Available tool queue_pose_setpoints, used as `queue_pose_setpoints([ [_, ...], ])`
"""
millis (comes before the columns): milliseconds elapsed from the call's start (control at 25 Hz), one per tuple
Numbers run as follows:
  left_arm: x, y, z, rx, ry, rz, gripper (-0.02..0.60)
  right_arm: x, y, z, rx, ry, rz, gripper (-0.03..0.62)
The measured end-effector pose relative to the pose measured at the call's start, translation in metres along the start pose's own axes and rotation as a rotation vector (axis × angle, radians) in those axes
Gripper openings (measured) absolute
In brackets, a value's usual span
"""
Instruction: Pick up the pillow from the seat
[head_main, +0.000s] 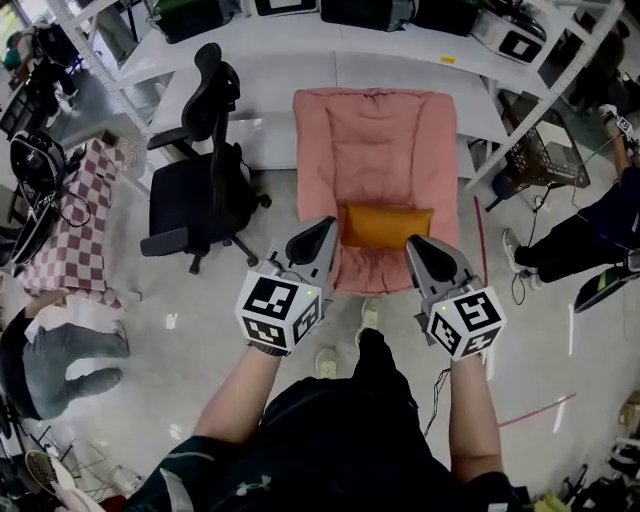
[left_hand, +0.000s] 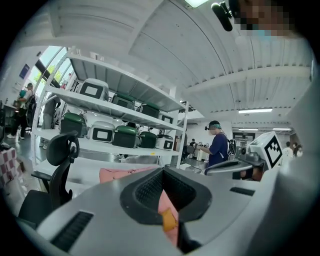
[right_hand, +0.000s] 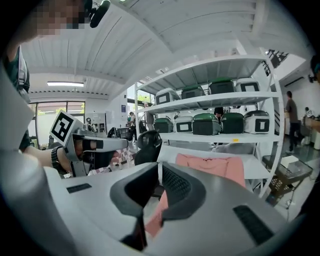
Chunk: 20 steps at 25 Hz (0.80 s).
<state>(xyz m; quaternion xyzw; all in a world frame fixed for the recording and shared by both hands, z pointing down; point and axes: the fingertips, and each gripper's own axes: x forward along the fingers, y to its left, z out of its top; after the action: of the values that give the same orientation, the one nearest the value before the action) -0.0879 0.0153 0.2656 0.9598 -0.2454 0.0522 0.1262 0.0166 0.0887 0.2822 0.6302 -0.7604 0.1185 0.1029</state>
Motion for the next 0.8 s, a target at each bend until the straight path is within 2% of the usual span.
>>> queue_pose_setpoints([
  [160, 0.029, 0.012, -0.012, -0.011, 0.01, 0.008, -0.002, 0.036, -0.024, -0.015, -0.016, 0.047, 0.026, 0.008],
  [400, 0.086, 0.04, -0.031, -0.023, 0.025, 0.049, -0.002, 0.104, -0.069, -0.046, -0.014, 0.147, 0.11, 0.048],
  [600, 0.138, 0.07, -0.049, -0.041, 0.034, 0.089, -0.002, 0.169, -0.106, -0.083, -0.017, 0.251, 0.198, 0.066],
  [800, 0.192, 0.1, -0.082, -0.059, 0.063, 0.12, -0.002, 0.232, -0.141, -0.125, -0.024, 0.325, 0.265, 0.077],
])
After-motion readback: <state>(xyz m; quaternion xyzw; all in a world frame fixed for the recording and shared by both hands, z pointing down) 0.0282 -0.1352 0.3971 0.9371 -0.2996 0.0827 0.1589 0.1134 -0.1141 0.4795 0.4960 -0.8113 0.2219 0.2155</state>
